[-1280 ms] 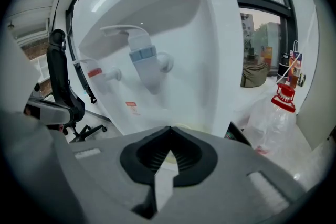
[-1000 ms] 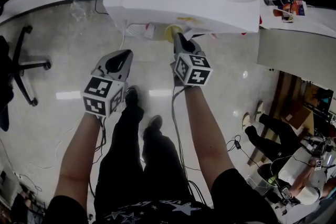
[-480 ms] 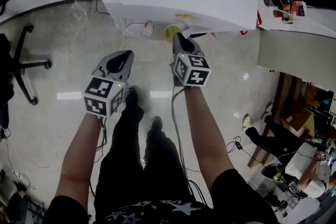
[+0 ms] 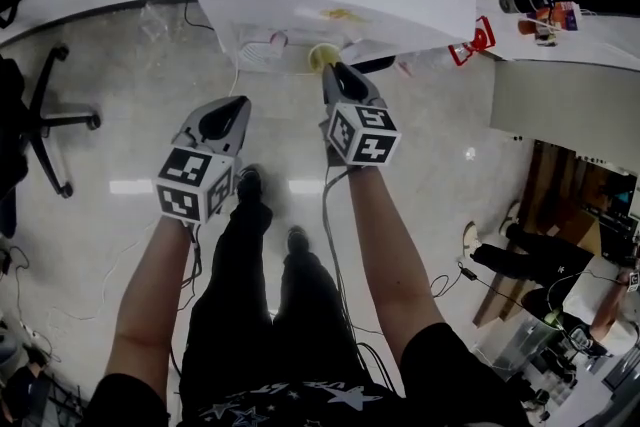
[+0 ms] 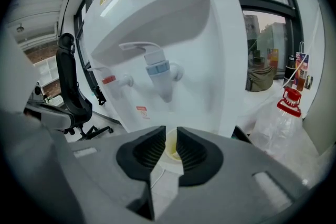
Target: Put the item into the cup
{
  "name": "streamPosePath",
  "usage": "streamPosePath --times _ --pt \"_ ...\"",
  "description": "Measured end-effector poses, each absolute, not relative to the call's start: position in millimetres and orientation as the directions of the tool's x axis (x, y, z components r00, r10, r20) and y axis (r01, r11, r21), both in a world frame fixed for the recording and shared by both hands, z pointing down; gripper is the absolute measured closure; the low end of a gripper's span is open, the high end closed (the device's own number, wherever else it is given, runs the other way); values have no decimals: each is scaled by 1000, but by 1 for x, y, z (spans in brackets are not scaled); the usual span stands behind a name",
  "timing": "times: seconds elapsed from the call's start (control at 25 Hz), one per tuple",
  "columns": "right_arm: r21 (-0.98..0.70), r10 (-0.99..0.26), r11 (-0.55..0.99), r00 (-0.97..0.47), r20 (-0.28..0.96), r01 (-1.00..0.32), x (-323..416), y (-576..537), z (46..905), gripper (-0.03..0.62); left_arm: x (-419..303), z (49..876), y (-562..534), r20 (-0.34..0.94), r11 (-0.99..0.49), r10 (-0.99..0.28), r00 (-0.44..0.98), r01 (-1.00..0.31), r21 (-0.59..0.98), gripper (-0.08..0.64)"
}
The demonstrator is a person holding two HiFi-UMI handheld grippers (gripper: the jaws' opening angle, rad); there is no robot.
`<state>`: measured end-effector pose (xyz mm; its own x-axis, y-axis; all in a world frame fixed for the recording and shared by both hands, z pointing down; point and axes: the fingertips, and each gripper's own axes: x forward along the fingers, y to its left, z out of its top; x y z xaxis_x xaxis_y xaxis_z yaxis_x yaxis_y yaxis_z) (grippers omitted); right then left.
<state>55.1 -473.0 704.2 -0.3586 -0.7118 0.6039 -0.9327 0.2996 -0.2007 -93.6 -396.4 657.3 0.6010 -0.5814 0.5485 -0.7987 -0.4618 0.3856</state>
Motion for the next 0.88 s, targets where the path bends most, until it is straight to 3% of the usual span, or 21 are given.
streamPosePath --times 0.44,0.88 --pt "-234 -749 370 -438 497 -899 74 -403 632 529 -56 618 -318 524 -461 -626 577 -816 348 557" --pt "-301 -745 387 -488 454 -871 139 -256 553 538 7 534 -195 466 -437 -702 539 -842 315 557"
